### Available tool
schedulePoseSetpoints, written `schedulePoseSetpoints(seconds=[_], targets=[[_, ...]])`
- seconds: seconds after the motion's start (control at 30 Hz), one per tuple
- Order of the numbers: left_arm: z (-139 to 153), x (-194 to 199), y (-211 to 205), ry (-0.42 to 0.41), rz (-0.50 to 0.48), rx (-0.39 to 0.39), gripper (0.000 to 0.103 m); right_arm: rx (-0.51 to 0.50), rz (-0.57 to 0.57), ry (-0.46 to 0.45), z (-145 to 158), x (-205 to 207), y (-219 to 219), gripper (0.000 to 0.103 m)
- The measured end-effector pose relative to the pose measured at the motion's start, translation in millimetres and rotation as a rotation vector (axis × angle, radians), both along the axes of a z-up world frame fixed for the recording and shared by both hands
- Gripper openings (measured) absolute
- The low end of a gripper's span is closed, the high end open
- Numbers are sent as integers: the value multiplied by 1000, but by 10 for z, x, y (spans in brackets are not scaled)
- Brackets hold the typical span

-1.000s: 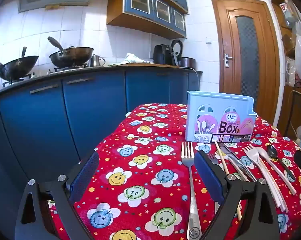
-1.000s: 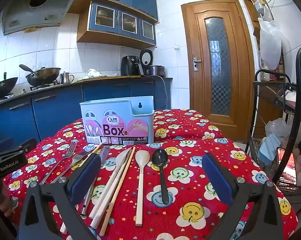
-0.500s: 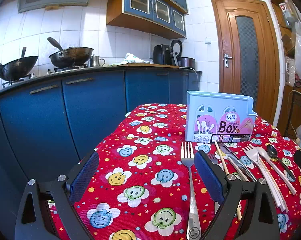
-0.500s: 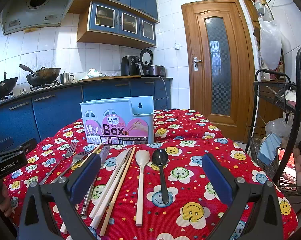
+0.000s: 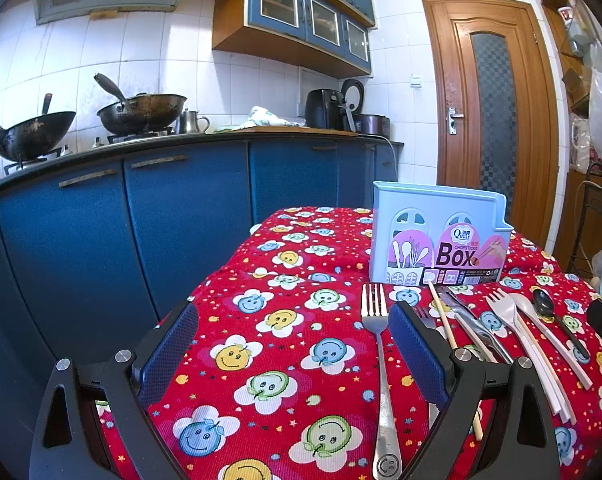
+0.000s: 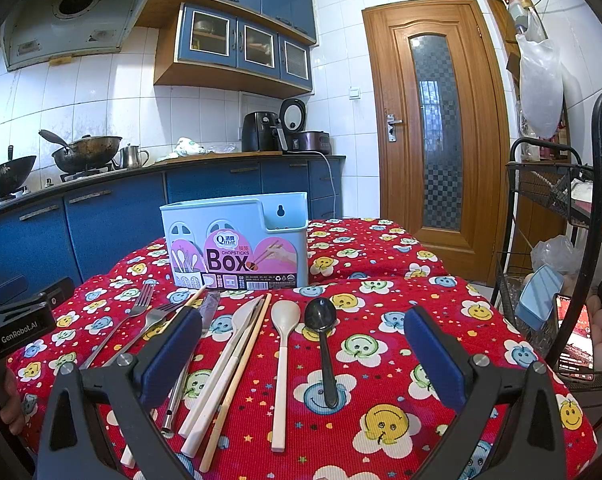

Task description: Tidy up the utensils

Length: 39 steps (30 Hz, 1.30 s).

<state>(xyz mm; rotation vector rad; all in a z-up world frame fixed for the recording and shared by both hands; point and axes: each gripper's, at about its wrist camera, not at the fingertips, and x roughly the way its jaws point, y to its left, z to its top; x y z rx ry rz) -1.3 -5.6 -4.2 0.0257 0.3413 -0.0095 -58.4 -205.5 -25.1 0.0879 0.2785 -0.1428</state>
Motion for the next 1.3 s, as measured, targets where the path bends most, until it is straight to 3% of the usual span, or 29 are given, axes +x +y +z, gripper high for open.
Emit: schedulePoseSetpoints(seconds=[1.3], targets=[[24,13,21,0,-1,-1,96,3,0,-1,-5,-2,-2,103]])
